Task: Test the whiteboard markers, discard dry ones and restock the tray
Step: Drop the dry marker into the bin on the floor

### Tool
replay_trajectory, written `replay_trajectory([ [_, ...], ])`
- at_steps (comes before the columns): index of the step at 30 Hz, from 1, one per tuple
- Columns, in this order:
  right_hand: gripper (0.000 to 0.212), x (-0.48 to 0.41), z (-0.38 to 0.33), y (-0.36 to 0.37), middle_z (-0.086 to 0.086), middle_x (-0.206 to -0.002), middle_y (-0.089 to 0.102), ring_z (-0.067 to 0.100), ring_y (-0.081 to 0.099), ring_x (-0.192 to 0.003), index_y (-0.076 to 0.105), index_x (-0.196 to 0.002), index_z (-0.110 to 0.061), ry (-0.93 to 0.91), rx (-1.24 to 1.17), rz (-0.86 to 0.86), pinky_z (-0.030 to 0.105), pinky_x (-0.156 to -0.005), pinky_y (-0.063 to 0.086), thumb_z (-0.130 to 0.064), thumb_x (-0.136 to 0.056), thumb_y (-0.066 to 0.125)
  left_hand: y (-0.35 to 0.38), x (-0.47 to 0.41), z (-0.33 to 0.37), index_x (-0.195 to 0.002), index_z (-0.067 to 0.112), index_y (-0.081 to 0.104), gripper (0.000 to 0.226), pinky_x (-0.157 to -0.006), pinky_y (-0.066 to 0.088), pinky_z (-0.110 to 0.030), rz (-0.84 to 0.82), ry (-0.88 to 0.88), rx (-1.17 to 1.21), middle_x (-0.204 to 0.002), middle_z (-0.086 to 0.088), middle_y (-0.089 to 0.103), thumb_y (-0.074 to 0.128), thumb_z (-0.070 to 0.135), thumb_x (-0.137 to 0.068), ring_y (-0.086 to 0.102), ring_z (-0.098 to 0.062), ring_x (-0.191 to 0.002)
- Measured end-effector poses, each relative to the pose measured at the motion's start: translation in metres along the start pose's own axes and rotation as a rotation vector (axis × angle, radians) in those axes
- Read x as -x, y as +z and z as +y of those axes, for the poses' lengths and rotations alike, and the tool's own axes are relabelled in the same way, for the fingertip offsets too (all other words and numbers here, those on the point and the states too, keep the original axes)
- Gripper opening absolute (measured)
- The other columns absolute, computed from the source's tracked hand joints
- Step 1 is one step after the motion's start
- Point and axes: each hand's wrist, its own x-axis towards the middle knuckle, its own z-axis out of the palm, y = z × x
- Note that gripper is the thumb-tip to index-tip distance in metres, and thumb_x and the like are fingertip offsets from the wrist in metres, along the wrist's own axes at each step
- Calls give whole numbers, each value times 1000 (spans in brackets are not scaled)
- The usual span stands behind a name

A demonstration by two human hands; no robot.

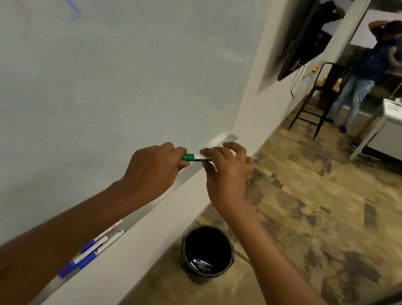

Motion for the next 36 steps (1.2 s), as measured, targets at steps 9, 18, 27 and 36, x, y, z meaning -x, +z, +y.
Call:
replay_trajectory([
  [9,20,58,150,89,-4,-97,71,30,50,-108,73,-99,-21,93,47,-190,42,-75,38,-16,-80,74,194,1,22,-112,3,64,37,-45,51,-33,-241,-47,-2,-83,-12,65,73,19,-81,60,-26,-55],
  [18,21,181,305,221,-1,-92,72,31,53,-101,74,-94,-17,275,35,-477,42,-74,40,-20,-74,70,432,66,13,-119,3,59,61,-42,51,-33,-605,24,44,-87,-12,67,86,14,-66,61,-28,-56],
  [27,23,288,400,317,-1,-87,73,30,57,-98,75,-94,-17,311,19,-761,42,-67,46,-25,-73,77,591,135,0,-129,10,49,77,-47,54,-36,-903,54,60,-104,-14,68,84,7,-60,66,-31,-64],
  [36,40,333,444,373,6,-91,71,37,49,-107,71,-103,-18,334,140,-1024,45,-67,49,-22,-65,82,663,140,12,-146,16,27,74,-76,53,-39,-1105,-15,-85,-126,-6,54,66,22,-84,61,-28,-98],
])
